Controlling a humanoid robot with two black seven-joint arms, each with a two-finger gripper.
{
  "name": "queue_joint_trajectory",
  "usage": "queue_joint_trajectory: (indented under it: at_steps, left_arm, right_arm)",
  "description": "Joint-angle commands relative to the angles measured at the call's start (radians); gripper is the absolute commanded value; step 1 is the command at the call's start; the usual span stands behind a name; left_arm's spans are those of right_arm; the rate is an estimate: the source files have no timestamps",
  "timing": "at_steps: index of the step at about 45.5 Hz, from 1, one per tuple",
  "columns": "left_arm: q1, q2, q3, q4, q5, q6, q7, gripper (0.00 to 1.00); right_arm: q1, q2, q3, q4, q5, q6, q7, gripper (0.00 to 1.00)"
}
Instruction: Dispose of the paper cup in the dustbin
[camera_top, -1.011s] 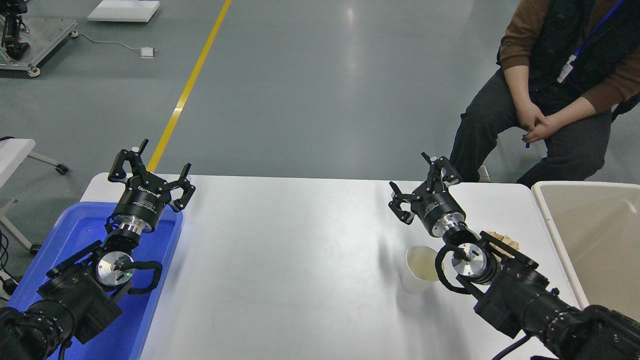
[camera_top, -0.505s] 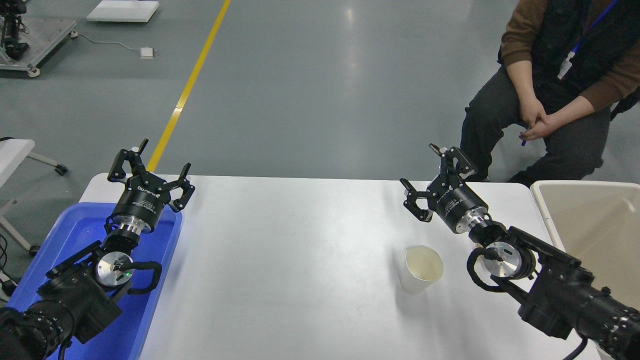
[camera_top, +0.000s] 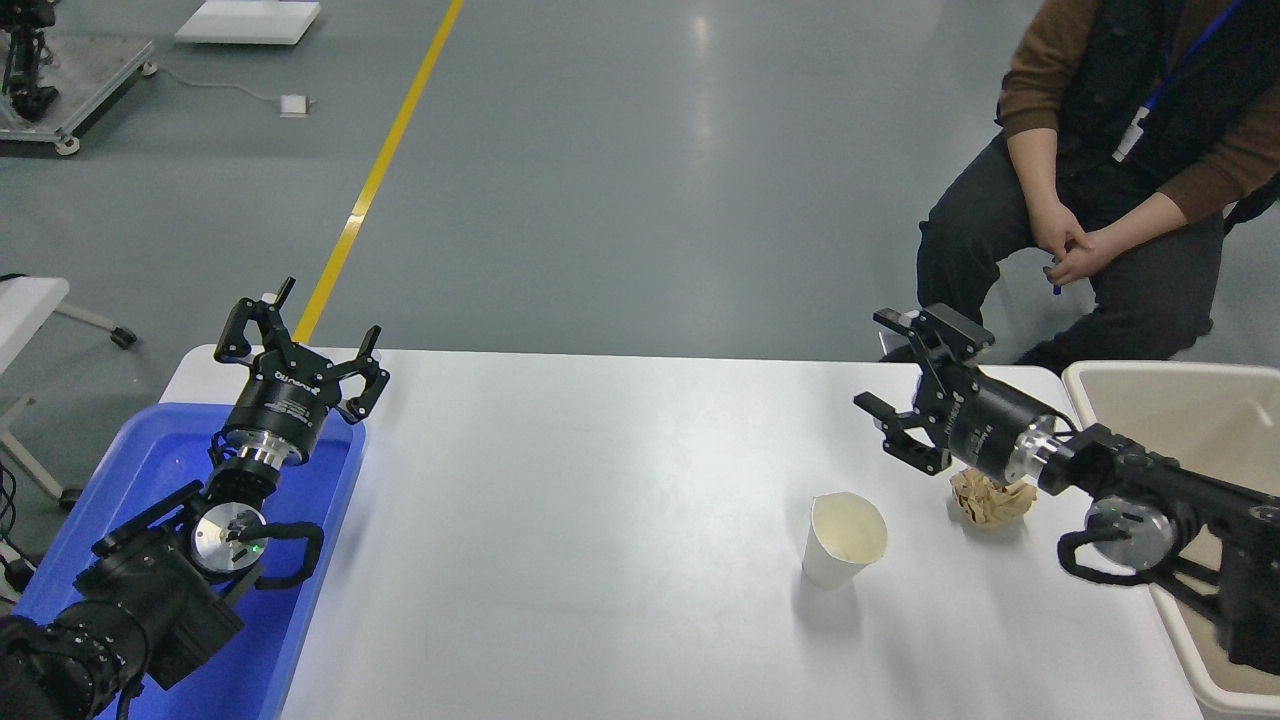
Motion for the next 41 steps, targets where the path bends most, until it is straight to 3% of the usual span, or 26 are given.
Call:
queue_joint_trajectory:
  at_steps: [1, 17, 31, 41]
  left_arm:
    - [0.000, 0.000, 0.000, 0.000, 0.000, -0.001, 0.000, 1.00]
    - [0.000, 0.000, 0.000, 0.000, 0.000, -0.001, 0.000, 1.00]
    - [0.000, 0.000, 0.000, 0.000, 0.000, -0.001, 0.000, 1.00]
    - [-0.001, 0.000, 0.000, 0.000, 0.000, -0.001, 0.000, 1.00]
  right_arm:
    - [0.094, -0.161, -0.133, 0.128, -0.210, -0.007, 0.000, 1.00]
    - [0.239, -0.190, -0.331, 0.150, -0.598, -0.025, -0.008, 1.00]
    - [0.568, -0.088, -0.734, 0.150, -0.630, -0.008, -0.008, 1.00]
    - [0.676, 0.060, -0.882, 0.134, -0.626, 0.015, -0.011, 1.00]
